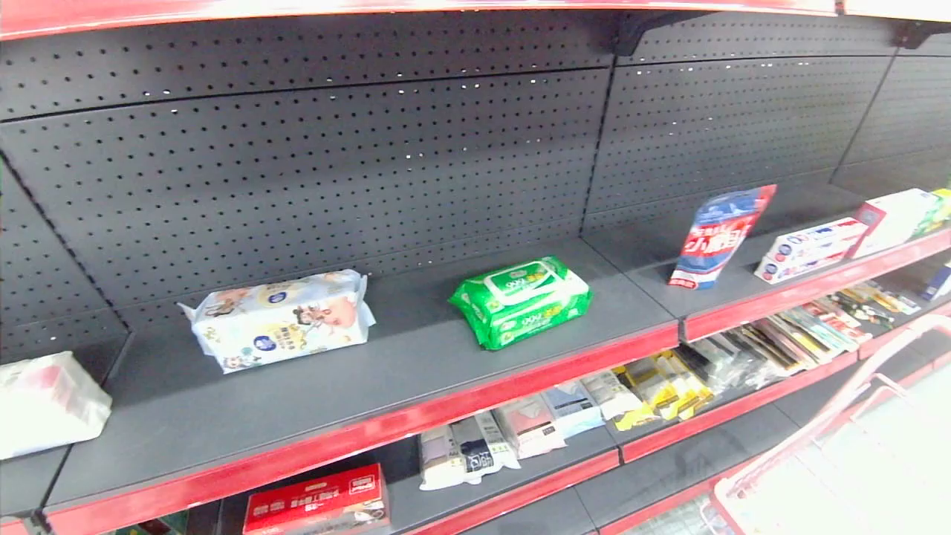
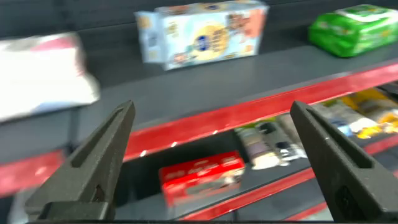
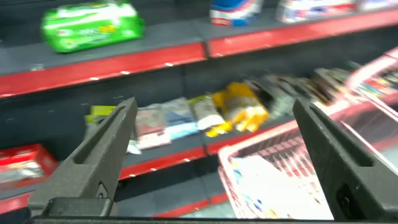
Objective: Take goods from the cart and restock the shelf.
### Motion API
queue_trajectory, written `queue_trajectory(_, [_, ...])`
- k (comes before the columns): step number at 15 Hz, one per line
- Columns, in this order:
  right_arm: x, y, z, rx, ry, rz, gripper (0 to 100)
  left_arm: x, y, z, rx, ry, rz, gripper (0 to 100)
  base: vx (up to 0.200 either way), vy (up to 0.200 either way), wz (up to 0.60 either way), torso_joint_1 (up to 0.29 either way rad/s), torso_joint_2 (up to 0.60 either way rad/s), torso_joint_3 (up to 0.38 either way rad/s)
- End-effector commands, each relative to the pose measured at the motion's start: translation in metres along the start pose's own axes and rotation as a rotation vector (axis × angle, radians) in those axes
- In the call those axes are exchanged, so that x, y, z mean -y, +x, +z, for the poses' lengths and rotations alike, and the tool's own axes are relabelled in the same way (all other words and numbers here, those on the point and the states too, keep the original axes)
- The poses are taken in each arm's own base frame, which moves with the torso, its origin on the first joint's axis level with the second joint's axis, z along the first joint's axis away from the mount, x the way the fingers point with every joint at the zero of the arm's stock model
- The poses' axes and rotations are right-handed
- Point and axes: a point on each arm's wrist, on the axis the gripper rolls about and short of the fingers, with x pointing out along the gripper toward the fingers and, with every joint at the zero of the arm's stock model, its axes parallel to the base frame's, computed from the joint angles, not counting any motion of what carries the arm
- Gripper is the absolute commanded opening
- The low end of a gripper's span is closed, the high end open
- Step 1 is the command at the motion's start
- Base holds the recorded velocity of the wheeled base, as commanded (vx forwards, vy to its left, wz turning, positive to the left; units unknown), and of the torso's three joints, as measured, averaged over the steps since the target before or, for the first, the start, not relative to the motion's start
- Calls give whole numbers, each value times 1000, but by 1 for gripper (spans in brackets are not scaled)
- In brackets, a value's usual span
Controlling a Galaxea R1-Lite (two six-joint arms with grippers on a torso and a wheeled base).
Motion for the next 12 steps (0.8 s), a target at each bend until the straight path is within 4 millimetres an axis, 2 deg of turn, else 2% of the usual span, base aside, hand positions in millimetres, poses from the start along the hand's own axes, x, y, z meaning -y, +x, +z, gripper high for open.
queue_trajectory(1, [0,0,0,0,2,1,100,0,0,0,-1,0,0,100,0,0,-600,2,2,2])
queue_trajectory(2, [0,0,0,0,2,1,100,0,0,0,-1,0,0,100,0,0,-600,2,7,2])
queue_trajectory(12, [0,2,3,-29,5,-4,100,0,0,0,-1,0,2,100,0,0,0,0,0,0])
